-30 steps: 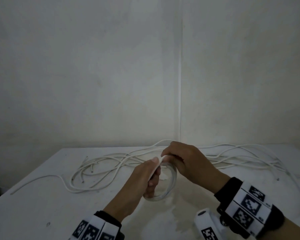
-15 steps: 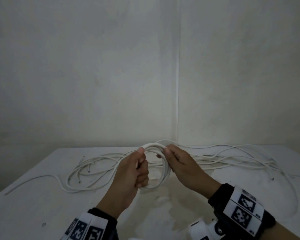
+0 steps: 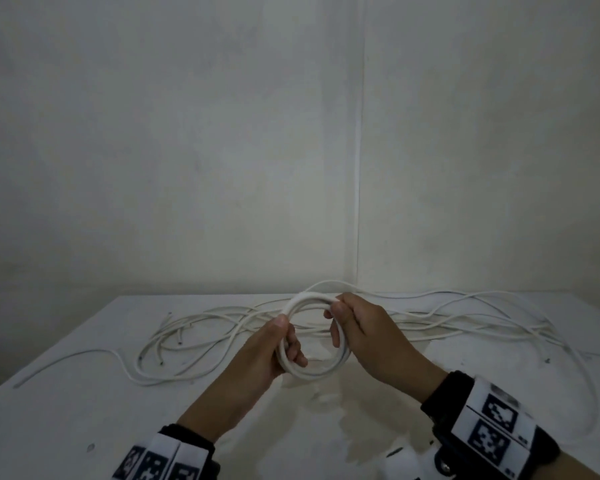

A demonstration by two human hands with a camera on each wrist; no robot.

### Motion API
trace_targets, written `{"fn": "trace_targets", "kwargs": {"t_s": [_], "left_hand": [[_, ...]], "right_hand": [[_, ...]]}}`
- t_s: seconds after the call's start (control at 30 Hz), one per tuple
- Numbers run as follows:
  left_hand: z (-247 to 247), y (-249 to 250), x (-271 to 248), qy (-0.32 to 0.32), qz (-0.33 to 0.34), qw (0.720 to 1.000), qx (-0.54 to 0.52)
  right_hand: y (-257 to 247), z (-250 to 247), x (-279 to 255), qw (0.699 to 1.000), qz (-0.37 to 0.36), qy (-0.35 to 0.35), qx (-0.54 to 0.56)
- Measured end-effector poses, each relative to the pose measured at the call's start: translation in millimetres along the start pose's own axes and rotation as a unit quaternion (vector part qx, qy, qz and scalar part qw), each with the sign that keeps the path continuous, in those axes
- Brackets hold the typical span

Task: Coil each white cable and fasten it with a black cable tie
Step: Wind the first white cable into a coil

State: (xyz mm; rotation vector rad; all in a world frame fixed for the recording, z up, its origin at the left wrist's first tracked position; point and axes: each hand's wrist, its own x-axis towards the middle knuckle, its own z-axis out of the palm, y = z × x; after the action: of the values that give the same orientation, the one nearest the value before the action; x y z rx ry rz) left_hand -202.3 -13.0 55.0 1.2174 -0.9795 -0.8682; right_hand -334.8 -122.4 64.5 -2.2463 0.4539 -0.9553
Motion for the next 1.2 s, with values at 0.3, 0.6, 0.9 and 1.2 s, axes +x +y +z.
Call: {"fn": "trace_targets", "kwargs": {"t_s": [0.3, 0.6, 0.9, 1.2], "left_hand": [[12, 16, 4, 0.023, 0.013, 0.984, 0.178], [30, 3, 7, 0.153, 0.046, 0.987, 0.003], [19, 12, 6, 0.034, 0.005, 0.999, 0.011], [29, 18, 4, 0.027, -0.017, 0.998, 0.048]], "right_hand": [[-7, -2, 0, 0.978, -0.008, -0.103, -0.181], [-13, -5, -4, 0.991, 0.015, -0.029, -0.127], [-11, -10, 0, 0.971, -0.031, -0.031, -0.235], [-15, -17, 3, 0.971, -0.083, -0.058, -0.218]]}}
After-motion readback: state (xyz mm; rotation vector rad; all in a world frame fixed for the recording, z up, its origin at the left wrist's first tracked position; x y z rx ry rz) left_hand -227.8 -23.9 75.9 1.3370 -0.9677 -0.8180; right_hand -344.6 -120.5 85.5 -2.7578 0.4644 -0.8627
